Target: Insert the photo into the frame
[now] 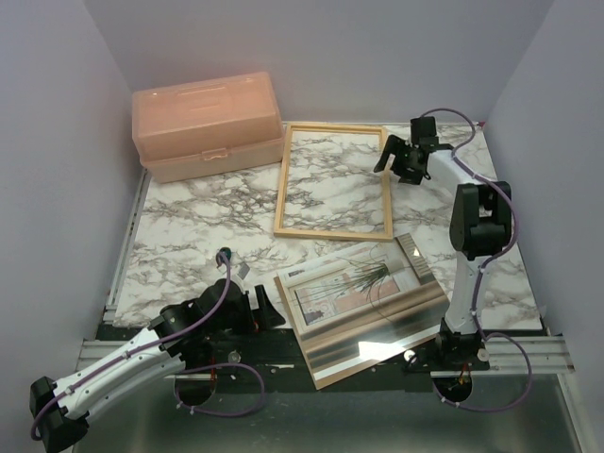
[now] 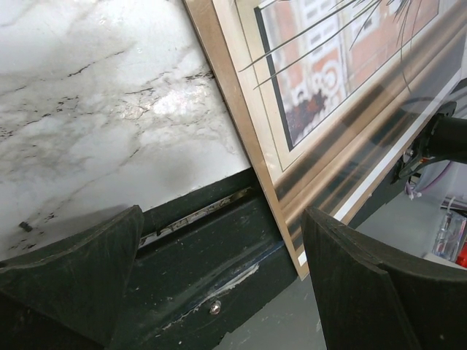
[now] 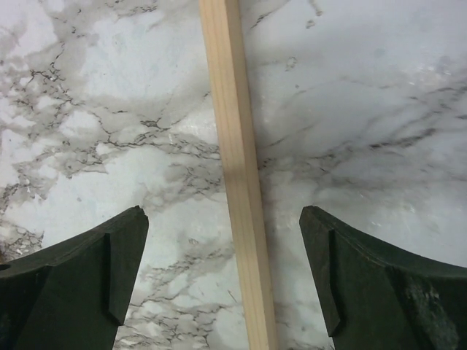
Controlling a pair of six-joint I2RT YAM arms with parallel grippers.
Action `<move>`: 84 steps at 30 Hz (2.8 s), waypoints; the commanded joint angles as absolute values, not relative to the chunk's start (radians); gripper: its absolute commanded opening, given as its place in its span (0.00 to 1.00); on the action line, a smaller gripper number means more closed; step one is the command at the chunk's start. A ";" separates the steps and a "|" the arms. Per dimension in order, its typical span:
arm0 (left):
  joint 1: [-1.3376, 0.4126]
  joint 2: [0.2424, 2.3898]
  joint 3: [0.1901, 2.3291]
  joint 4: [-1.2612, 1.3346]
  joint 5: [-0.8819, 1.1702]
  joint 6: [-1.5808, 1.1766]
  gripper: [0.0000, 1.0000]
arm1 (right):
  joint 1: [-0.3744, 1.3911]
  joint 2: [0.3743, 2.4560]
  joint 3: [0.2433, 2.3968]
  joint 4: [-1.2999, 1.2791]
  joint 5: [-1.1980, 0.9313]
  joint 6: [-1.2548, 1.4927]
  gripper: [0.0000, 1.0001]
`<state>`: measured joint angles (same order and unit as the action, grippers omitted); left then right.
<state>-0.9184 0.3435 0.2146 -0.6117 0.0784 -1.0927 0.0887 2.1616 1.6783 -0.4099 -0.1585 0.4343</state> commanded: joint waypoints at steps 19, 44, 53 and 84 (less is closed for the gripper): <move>-0.917 0.347 0.207 -0.567 0.095 -1.113 0.92 | 0.210 1.916 1.322 -0.502 -0.008 0.398 0.57; -0.917 0.353 0.191 -0.555 0.101 -1.111 0.92 | 0.224 2.045 1.524 -0.584 0.196 0.376 0.14; -0.918 0.385 0.202 -0.538 0.109 -1.112 0.92 | 0.224 1.987 1.509 -0.592 0.223 0.381 0.62; -0.922 0.678 0.083 -0.014 0.297 -1.324 0.85 | 0.006 1.405 0.870 -0.610 -0.035 0.505 1.00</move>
